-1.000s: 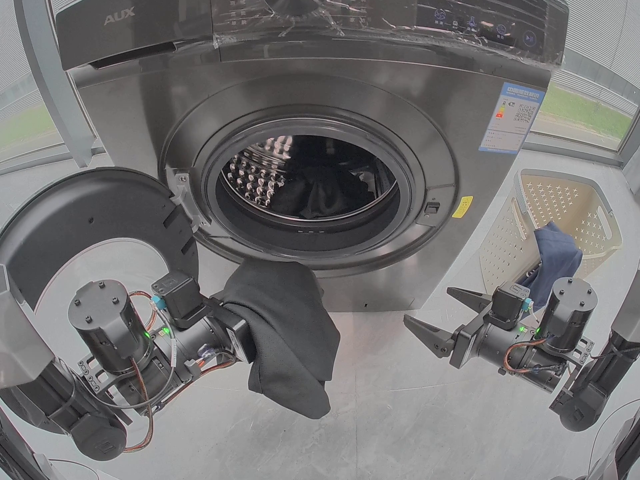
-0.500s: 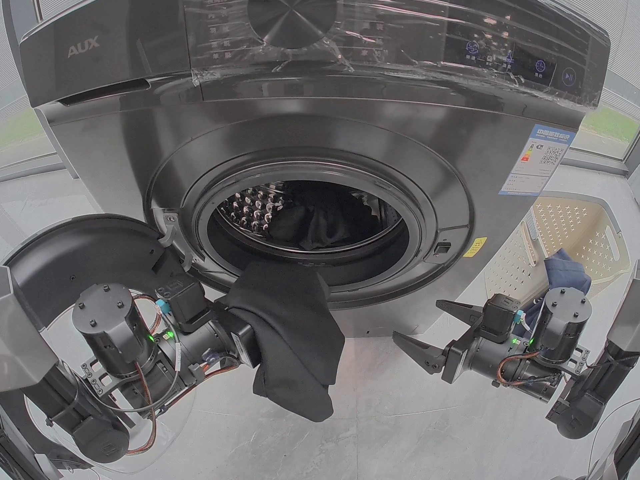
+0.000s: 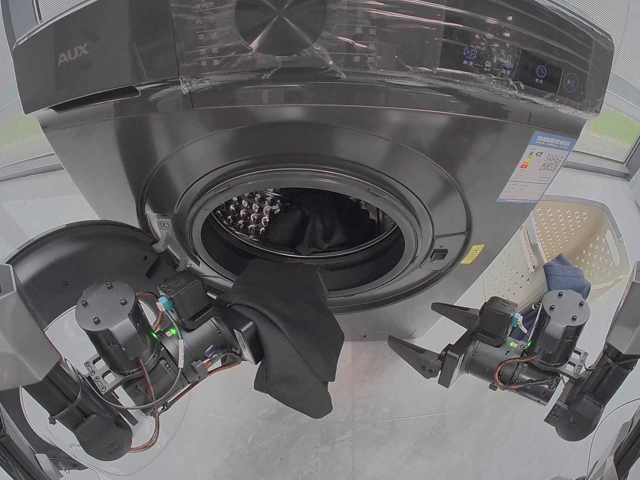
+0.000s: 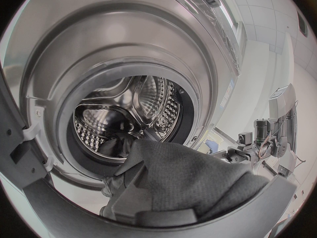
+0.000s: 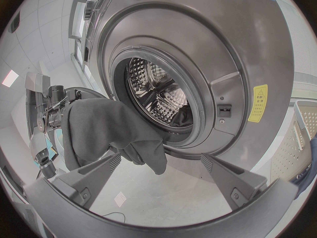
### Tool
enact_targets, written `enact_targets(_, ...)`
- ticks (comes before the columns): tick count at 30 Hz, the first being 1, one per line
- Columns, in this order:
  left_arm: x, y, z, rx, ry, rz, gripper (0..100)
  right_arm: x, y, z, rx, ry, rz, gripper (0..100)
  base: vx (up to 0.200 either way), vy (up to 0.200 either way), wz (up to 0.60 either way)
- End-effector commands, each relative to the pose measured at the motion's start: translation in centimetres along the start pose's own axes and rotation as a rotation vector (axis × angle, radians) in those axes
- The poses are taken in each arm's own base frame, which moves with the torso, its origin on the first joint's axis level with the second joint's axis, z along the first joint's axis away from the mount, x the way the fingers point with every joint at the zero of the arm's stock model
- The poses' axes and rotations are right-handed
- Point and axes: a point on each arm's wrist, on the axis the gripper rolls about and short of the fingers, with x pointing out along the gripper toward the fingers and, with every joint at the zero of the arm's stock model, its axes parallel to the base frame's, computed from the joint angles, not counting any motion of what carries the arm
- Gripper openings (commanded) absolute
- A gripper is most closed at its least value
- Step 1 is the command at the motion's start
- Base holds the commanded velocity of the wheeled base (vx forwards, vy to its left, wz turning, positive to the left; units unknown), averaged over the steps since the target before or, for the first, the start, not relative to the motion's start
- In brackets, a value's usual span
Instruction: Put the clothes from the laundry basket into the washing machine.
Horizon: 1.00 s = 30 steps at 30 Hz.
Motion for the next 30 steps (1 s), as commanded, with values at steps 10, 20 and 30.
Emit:
enact_targets(10,6.0,3.3,-1.0,0.032,-0.054,0.083,0,0.0,1.0,-0.2,-0.002,0.01,0.036,100,0.0,0.0,0.0)
enact_targets(20,11.2,5.5,-4.3,0.027,-0.029,0.126,0,0.2,1.5,-0.6,-0.002,0.024,0.055,100,0.0,0.0,0.0)
enact_targets(30,16.7,8.0,-3.3,0.01,-0.085,0.161,0,0.2,1.5,-0.6,-0.004,0.023,0.056,100,0.0,0.0,0.0)
